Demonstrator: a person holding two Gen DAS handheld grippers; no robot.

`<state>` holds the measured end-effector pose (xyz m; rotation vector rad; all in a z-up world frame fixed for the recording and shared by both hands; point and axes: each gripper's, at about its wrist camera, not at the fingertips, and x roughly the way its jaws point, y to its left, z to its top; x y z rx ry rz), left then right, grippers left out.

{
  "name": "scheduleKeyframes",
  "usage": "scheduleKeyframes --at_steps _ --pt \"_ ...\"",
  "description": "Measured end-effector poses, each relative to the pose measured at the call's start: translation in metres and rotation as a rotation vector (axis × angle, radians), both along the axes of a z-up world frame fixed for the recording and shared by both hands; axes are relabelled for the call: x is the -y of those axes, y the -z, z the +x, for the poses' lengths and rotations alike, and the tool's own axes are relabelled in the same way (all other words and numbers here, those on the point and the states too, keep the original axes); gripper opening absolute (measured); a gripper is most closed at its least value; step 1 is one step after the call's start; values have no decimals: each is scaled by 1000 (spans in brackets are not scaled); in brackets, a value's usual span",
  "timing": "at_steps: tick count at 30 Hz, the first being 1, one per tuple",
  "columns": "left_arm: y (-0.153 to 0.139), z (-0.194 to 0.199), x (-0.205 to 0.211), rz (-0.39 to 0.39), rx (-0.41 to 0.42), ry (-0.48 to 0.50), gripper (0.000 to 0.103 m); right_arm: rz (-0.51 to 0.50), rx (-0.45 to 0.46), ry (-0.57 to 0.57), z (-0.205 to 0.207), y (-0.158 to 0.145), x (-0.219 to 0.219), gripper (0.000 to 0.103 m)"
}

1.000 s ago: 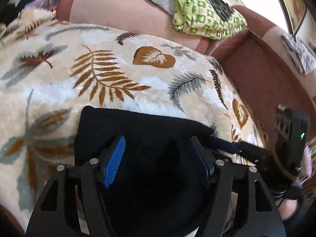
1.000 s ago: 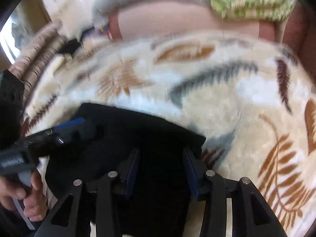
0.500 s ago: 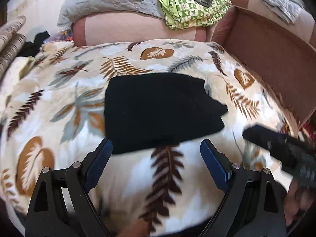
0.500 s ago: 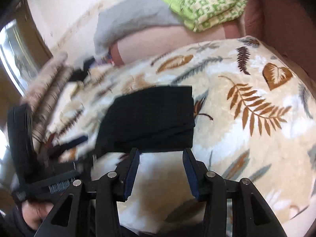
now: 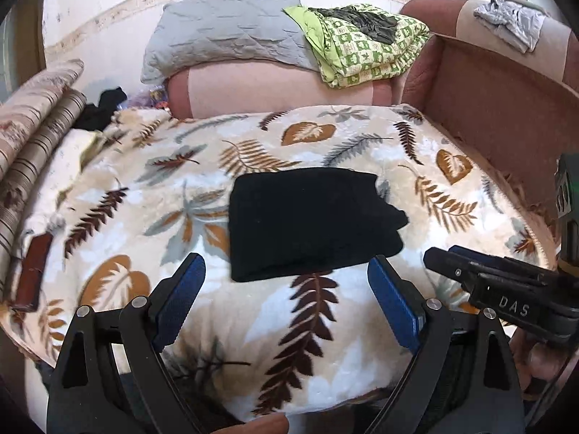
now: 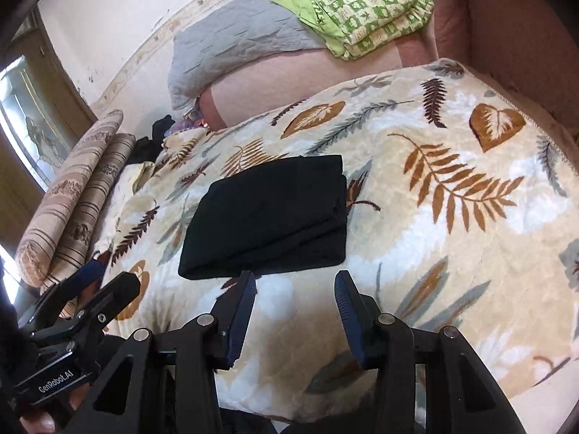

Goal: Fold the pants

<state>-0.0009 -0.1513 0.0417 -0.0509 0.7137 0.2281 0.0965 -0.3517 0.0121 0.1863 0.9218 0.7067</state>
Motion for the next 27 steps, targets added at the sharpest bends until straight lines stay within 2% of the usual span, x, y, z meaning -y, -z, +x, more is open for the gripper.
scheduleKeyframes --at_steps 2,4,7,9,12,13,14,15,16,18,19,20,22,24,25,27 --pt "2 0 0 -15 3 11 91 -10 -8 17 -2 -5 6 44" --pt "4 1 1 -39 -1 23 92 -1 9 34 -9 -22 15 44" --pt "9 10 -2 -74 -18 52 103 -9 36 -35 -15 -40 13 44" --pt "13 20 -6 -77 -35 63 103 4 139 -76 -22 -59 13 44" --pt "17 36 -13 -78 -64 50 103 53 365 -90 -40 -86 17 48" --pt "19 43 -17 -97 -76 58 103 89 414 -87 -44 -91 19 60" --pt "23 48 -19 -99 -87 52 103 122 433 -84 -44 -94 20 86" --pt "27 52 -21 -97 -100 41 103 154 402 -84 -36 -93 20 100" --pt "32 54 -23 -103 -112 37 103 185 351 -100 -27 -89 18 103" --pt "45 59 -27 -128 -152 28 102 210 140 -141 9 -65 9 102" --pt "51 62 -29 -133 -178 18 103 180 85 -116 25 -53 6 91" --pt "53 64 -30 -140 -187 13 102 125 64 -100 42 -38 1 76" --pt "54 63 -31 -151 -184 1 102 93 31 -126 59 -22 -4 72" --pt "56 62 -33 -162 -186 -7 102 70 -57 -154 72 -2 -10 72" --pt "59 64 -35 -171 -198 -11 102 39 -112 -159 76 8 -16 69" --pt "67 69 -39 -191 -233 -30 102 12 -118 -168 76 12 -21 62"
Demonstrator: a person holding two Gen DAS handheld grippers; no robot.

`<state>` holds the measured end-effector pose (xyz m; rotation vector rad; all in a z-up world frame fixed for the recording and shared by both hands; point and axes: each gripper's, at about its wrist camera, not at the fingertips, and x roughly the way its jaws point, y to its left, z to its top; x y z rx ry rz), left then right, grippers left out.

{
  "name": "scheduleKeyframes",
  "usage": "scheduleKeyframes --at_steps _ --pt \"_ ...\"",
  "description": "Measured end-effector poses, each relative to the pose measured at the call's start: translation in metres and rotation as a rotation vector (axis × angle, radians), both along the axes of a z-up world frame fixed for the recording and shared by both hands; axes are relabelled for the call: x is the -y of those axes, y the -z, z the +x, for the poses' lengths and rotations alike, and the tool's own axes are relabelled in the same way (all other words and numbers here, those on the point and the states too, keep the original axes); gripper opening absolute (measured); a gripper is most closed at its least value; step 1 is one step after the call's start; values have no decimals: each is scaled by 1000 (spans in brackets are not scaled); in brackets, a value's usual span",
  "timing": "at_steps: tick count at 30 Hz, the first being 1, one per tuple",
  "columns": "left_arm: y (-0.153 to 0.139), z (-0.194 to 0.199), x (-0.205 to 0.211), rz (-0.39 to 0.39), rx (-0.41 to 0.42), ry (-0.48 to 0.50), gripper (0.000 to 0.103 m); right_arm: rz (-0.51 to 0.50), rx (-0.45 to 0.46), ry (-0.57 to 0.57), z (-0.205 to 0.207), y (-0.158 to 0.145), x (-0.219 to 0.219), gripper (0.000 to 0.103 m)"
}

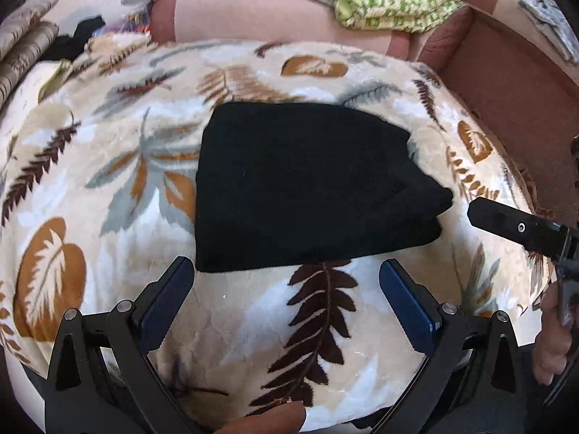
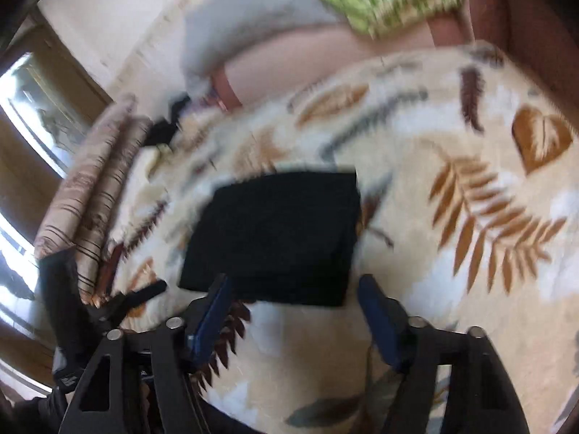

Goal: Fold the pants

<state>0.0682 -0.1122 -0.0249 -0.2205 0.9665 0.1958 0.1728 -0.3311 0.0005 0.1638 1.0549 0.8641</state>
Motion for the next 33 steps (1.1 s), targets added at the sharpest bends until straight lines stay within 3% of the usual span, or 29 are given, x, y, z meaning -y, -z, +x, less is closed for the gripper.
scheduleKeyframes --at_steps 7,33 --pt "9 5 6 39 -33 -11 102 -10 78 21 -3 -7 -7 60" --pt "5 -4 14 81 3 -2 102 8 78 73 -2 -8 6 60"
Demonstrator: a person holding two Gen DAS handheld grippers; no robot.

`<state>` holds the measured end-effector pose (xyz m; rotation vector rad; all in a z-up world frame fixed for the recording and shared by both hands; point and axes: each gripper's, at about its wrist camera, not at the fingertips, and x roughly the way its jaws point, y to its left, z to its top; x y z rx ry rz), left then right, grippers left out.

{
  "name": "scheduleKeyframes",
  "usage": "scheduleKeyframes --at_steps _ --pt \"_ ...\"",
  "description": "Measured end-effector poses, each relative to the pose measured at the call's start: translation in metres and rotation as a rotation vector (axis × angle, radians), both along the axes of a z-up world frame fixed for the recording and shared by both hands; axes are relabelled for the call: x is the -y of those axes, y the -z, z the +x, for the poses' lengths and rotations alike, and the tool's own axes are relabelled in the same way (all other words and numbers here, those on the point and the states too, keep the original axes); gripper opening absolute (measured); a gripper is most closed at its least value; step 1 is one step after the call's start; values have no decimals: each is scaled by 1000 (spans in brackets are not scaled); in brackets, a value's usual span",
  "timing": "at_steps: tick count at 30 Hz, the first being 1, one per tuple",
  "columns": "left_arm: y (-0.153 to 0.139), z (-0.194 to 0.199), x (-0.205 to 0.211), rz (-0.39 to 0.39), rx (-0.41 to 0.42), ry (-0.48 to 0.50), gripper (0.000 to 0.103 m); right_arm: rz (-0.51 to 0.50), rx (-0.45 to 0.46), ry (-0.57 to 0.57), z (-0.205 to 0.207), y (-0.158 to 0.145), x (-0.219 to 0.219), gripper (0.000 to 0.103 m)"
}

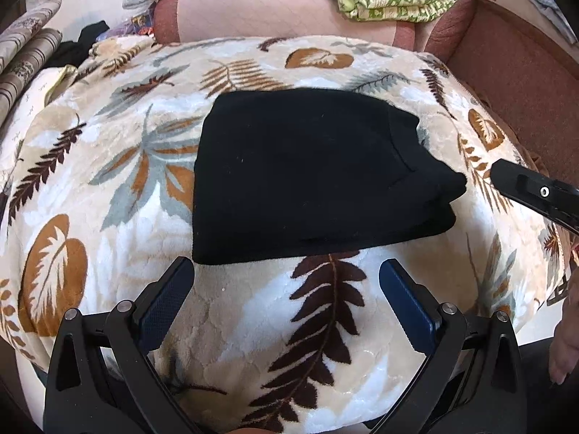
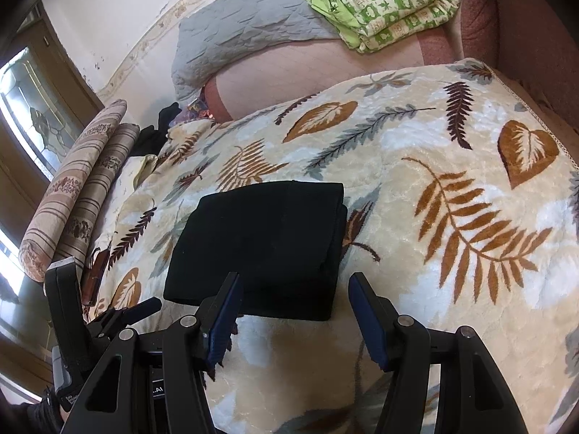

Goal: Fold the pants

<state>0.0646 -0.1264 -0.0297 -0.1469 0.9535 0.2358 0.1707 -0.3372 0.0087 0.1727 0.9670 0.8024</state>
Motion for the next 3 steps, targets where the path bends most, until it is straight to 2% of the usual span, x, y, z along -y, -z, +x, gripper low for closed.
scheduleKeyframes --at_steps 3 --pt "-1 0 3 20 3 10 102 0 2 -1 -1 0 0 60"
